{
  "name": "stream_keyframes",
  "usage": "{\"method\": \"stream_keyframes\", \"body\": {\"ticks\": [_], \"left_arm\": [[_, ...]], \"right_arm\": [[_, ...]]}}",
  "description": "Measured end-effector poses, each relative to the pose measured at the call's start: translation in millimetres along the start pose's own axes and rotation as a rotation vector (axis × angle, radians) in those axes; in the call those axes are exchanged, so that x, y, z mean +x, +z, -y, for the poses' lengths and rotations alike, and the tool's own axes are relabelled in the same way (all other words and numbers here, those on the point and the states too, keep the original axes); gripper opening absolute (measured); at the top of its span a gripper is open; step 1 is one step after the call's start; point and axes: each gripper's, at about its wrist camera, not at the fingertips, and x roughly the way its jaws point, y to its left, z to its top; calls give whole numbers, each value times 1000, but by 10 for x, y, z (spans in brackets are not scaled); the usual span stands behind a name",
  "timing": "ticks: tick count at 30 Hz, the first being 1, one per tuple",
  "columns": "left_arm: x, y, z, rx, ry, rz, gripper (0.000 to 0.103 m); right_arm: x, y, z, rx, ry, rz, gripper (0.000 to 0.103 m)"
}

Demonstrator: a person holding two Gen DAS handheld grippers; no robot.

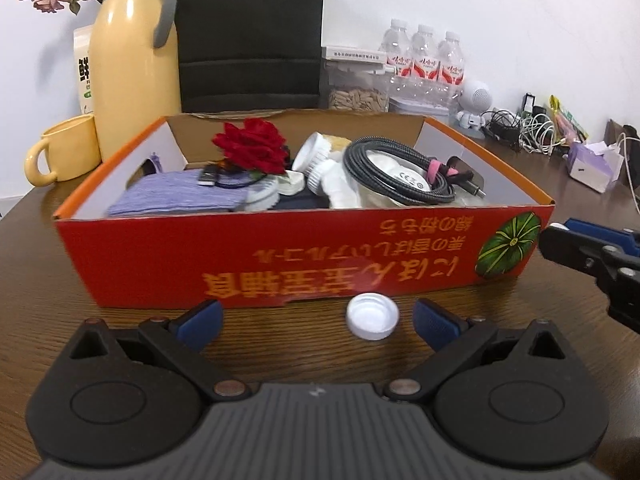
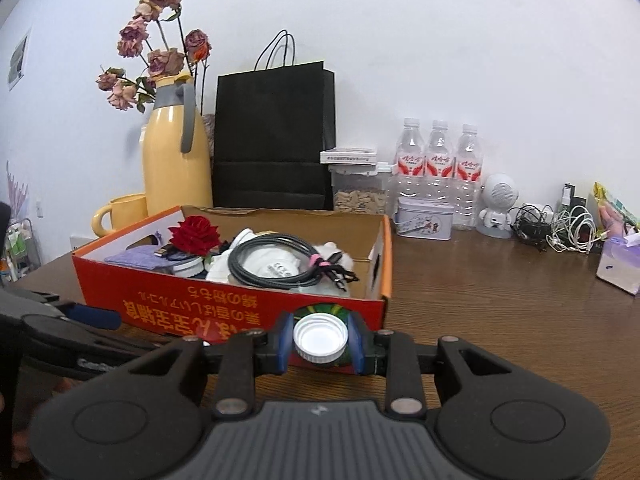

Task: Organize objects
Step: 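Grasp a white bottle cap with the right tool while the left tool grasps another cap, then carry both white caps over the box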

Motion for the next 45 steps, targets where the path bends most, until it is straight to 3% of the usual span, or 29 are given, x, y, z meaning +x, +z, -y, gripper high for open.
{"method": "stream_keyframes", "body": {"ticks": [10,15,17,19,34,39,45], "left_arm": [[140,24,234,-11,49,-37,99],[97,17,254,-18,66,-19,65],[59,8,265,-11,54,-12,29],[34,3,271,-10,17,-12,29],[-240,-46,108,-36,-60,51,29],[-480,50,-23,-51,-88,126,29],[-629,332,-225,-61,-63,224,29]], "right_arm": [[-70,-23,57,-1,18,18,27],[-82,-24,38,-5,24,20,27],[-79,-28,32,-8,24,19,27],[-71,-32,24,-10,23,16,27],[-80,-48,-51,-37,12,36,27],[-116,23,-131,-62,6,70,27],[-73,339,-312,-100,31,127,27]]}}
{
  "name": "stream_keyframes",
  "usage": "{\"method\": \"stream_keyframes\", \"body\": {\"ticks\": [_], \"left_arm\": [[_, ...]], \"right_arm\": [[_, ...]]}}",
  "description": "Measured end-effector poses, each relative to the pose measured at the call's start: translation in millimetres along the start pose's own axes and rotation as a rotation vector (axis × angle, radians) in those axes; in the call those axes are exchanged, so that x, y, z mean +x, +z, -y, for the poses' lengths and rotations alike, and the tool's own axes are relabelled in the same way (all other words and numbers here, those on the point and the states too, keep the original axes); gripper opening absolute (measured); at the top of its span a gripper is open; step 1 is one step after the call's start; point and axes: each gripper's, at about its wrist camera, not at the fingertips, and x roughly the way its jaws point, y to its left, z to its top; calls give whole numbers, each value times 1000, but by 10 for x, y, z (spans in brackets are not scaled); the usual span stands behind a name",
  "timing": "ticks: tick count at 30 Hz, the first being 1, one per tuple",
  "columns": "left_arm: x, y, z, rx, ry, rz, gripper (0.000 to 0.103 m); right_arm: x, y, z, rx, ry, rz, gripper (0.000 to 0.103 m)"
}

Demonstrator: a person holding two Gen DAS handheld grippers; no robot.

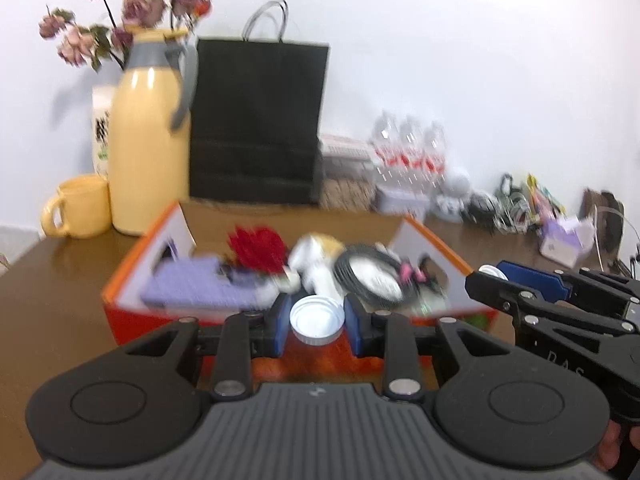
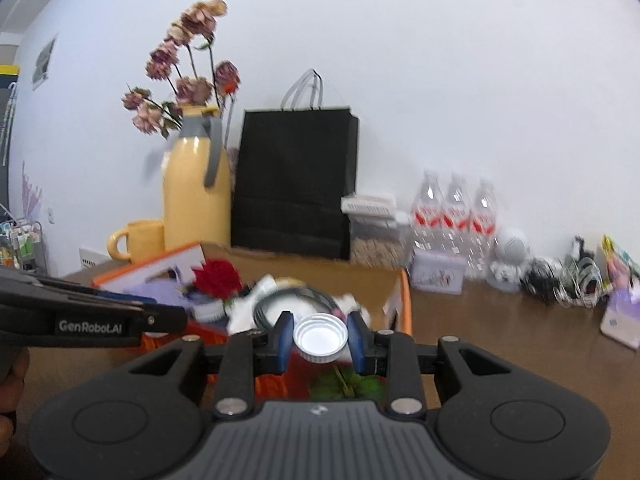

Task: Organize objects
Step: 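Carry both white caps over the box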

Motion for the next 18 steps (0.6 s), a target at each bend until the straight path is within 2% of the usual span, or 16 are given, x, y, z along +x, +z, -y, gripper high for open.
{"method": "stream_keyframes", "body": {"ticks": [9,18], "left_arm": [[204,427,-287,-9,49,89,29],[685,606,-540,-49,53,77,29]], "right_arm": [[480,455,-228,-64,23,27,27],[1061,496,-194,-9,32,-24,27]]}}
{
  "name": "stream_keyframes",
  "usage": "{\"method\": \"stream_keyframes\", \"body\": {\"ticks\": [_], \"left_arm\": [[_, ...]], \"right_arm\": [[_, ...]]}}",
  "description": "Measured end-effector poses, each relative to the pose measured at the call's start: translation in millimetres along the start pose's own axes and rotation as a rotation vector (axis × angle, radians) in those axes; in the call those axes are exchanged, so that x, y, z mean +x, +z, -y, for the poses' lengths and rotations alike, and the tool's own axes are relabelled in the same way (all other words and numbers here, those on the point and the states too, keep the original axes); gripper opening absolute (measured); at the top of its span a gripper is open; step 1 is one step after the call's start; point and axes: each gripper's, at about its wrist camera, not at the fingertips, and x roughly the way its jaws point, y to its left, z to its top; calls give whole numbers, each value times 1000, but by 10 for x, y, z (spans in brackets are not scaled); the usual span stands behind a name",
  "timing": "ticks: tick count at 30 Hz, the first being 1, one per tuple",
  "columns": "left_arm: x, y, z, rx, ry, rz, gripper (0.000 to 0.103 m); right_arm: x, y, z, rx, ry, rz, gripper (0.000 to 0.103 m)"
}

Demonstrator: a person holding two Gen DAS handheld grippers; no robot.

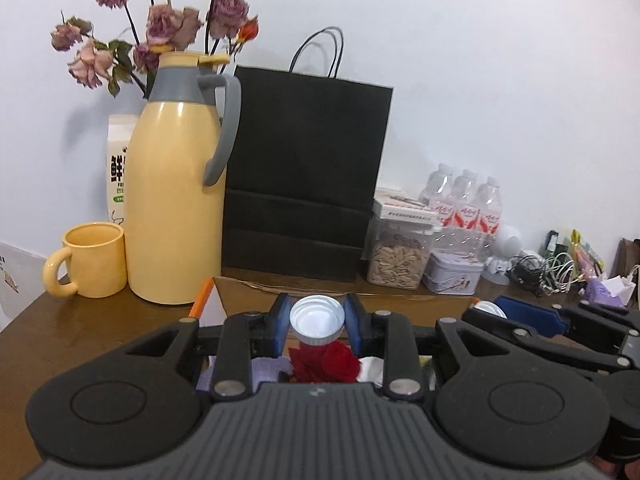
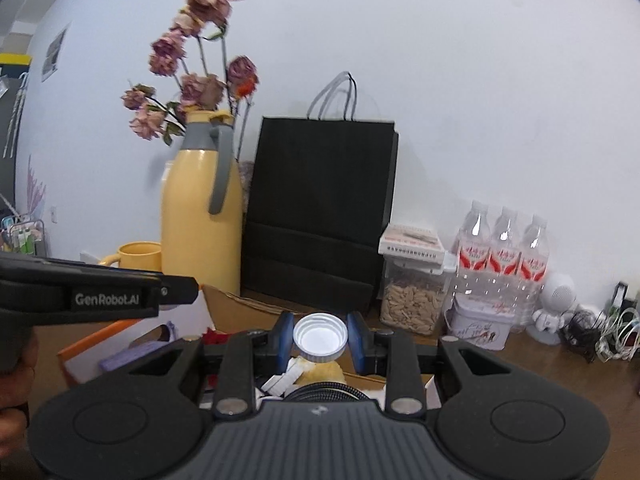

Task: Organize objects
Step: 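Carry both white caps over the box, then lower the caps into the box and open both tools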

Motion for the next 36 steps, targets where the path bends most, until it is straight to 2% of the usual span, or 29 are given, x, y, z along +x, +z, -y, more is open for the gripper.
{"method": "stream_keyframes", "body": {"ticks": [6,7,8,9,10,11,12,14,21,28,36], "left_arm": [[175,-84,-35,34,5,-41,29],[178,-99,-33,39,8,-43,33],[168,-109,-34,43,7,-42,44],[155,-112,-34,46,6,-39,52],[129,-116,-35,48,9,-29,76],[105,-114,-35,50,15,-18,102],[66,-117,-39,50,26,6,103],[16,-101,-42,53,35,31,103],[14,-94,-24,61,39,18,103],[8,-88,-22,76,50,-14,103],[-340,-75,-30,85,59,-26,103]], "right_arm": [[135,-146,86,31,21,-63,28],[144,-161,101,37,18,-72,28],[148,-173,110,39,14,-78,30],[149,-183,122,43,11,-84,40],[145,-184,137,50,4,-85,49],[136,-183,147,56,-6,-83,72],[124,-185,156,57,-18,-79,93],[101,-184,186,61,-31,-67,103],[136,-182,233,84,-68,-94,103],[62,-140,223,88,-75,-77,103],[-264,-56,99,90,-72,-57,103]]}}
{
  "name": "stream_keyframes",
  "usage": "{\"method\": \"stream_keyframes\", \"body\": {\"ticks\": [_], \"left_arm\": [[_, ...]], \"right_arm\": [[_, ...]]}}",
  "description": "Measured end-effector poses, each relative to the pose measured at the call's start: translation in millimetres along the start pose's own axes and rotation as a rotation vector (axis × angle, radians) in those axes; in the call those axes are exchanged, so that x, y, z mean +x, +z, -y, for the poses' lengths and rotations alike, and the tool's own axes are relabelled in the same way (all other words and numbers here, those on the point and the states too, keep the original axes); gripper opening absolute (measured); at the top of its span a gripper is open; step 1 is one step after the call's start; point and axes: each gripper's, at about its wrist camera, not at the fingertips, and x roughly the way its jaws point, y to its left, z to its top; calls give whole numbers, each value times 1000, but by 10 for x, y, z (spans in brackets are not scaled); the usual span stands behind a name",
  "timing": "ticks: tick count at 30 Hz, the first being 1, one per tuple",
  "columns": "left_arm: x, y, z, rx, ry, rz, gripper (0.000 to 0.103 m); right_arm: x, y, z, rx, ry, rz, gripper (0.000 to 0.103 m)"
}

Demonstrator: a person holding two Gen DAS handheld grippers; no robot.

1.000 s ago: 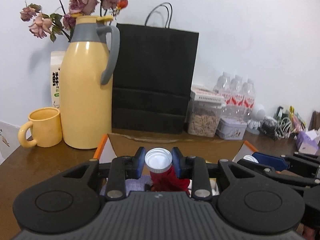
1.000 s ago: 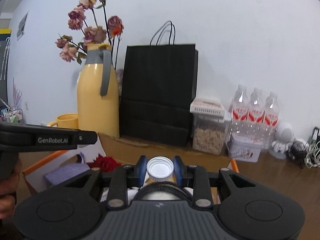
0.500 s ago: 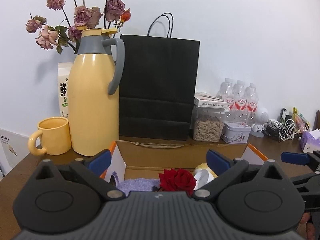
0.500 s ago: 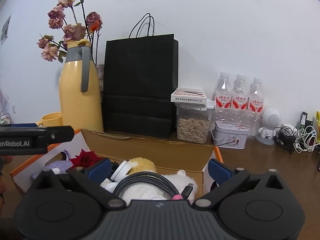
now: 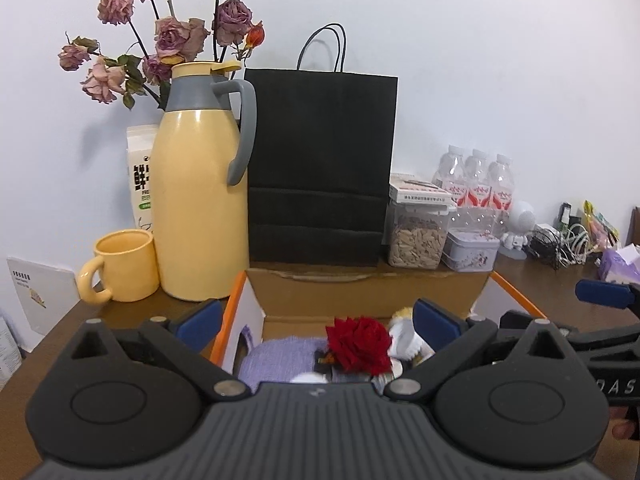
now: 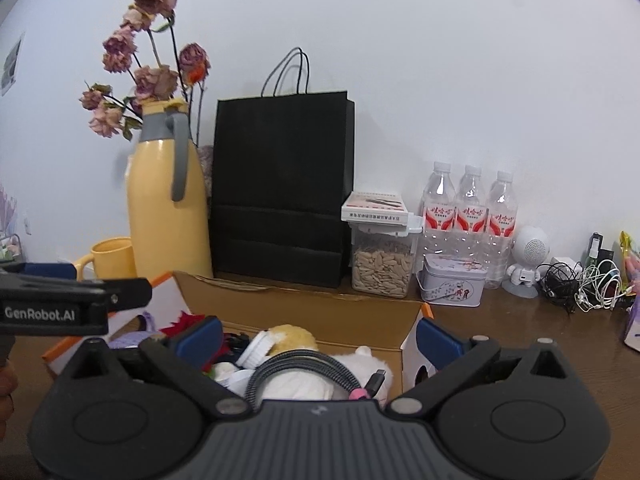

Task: Organize objects

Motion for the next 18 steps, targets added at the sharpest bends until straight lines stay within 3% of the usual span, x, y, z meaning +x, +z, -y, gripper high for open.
{"method": "stream_keyframes", "body": {"ticks": [8,18], "left_arm": [[-526,-92,-82,20,26,-40,103],[-1059,-411,-165,27,52,-130,103]], "right_arm": [[-528,-57,-154,9,12,-14,103],[-1047,-293,-283,39,9,-96,103]]}}
